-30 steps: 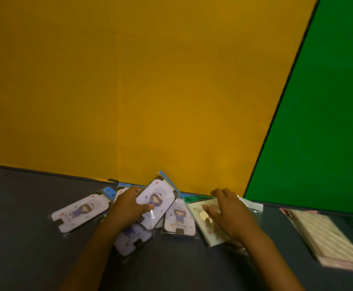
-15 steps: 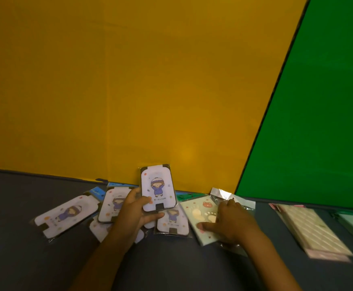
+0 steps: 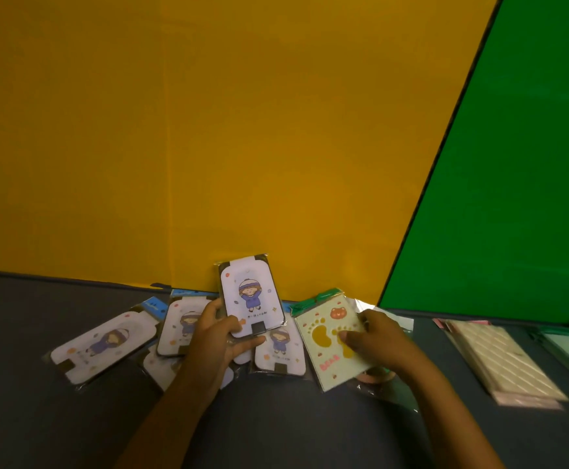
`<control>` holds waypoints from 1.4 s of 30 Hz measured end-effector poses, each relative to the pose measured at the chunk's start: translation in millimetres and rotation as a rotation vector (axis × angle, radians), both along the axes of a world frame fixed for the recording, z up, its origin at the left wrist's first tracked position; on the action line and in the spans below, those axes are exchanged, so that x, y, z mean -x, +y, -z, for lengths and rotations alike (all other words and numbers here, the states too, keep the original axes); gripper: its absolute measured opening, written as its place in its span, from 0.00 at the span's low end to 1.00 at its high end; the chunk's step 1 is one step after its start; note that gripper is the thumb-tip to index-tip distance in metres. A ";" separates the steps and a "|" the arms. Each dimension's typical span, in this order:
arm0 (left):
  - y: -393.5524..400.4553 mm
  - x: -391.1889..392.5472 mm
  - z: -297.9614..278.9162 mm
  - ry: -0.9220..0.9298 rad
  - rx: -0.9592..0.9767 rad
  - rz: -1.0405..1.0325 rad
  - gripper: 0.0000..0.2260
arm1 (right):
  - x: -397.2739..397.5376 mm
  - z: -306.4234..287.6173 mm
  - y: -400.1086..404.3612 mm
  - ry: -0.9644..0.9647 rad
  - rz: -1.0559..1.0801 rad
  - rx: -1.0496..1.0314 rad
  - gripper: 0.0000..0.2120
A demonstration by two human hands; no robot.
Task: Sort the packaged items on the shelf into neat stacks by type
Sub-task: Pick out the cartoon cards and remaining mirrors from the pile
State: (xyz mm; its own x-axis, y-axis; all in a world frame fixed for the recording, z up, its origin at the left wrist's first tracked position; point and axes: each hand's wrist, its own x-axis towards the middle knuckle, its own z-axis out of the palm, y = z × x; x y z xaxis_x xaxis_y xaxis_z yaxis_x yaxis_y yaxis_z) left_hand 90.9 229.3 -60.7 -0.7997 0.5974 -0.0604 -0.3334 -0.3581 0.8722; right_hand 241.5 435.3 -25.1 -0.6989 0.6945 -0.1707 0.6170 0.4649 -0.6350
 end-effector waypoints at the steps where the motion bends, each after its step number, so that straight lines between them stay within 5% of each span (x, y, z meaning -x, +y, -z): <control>1: 0.6 0.1 0.0 0.001 -0.002 0.002 0.22 | -2.8 1.5 2.4 0.052 0.011 0.082 0.07; 5: -1.6 -5.1 -5.7 0.038 -0.009 0.036 0.22 | -22.8 3.4 3.4 0.288 0.049 0.397 0.05; 12: 7.9 -51.8 -34.2 -0.018 -0.125 0.014 0.17 | -78.1 -0.8 13.7 0.687 0.102 0.584 0.11; 23: 48.0 -185.0 -50.8 0.064 -0.142 0.116 0.16 | -229.2 -18.2 42.9 0.934 0.143 0.352 0.11; 42: 152.9 -333.8 -31.8 0.126 -0.100 0.227 0.21 | -415.6 -5.1 114.7 0.993 0.370 0.156 0.11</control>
State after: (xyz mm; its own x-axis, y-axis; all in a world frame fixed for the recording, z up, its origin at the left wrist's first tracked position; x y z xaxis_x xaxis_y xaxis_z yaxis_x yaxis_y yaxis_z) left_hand 424.7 382.3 -28.9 -0.6418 0.7604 0.0996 -0.3063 -0.3732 0.8757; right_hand 657.1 549.9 -20.0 -0.3243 0.9114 0.2532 -0.1226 0.2250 -0.9666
